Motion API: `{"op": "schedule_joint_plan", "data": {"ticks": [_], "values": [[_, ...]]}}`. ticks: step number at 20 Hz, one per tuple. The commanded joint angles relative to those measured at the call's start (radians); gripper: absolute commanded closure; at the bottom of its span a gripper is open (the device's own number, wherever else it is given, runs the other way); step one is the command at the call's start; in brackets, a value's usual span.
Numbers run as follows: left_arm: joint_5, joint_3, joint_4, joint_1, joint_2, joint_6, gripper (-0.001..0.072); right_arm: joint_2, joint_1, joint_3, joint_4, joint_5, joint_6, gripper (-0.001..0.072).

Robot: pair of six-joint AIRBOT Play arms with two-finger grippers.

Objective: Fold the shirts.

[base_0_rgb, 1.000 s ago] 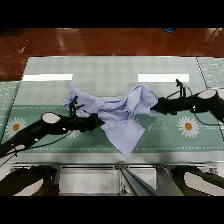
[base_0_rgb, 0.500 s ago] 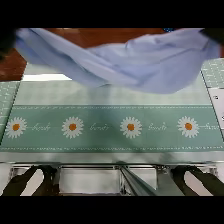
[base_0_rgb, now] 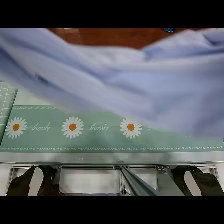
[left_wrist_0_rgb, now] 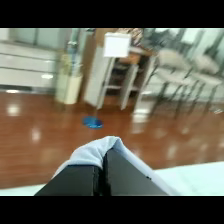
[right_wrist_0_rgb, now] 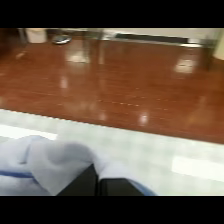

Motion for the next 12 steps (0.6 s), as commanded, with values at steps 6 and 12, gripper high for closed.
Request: {"op": "schedule_joint_plan", "data": {"ticks": [6,12], "values": [[-0.131,-0.012,0.956,-0.450,0.129,-0.206,0.0684,0.209,0.000,-0.354,-0.183,0.185,0.095,0.0691],[-0.004,-0.356,1.073,-0.456,-0.023,-0.296,0.0684,0.156,0.000,-0.892,-0.146,-0.040,0.087,0.0692]]}}
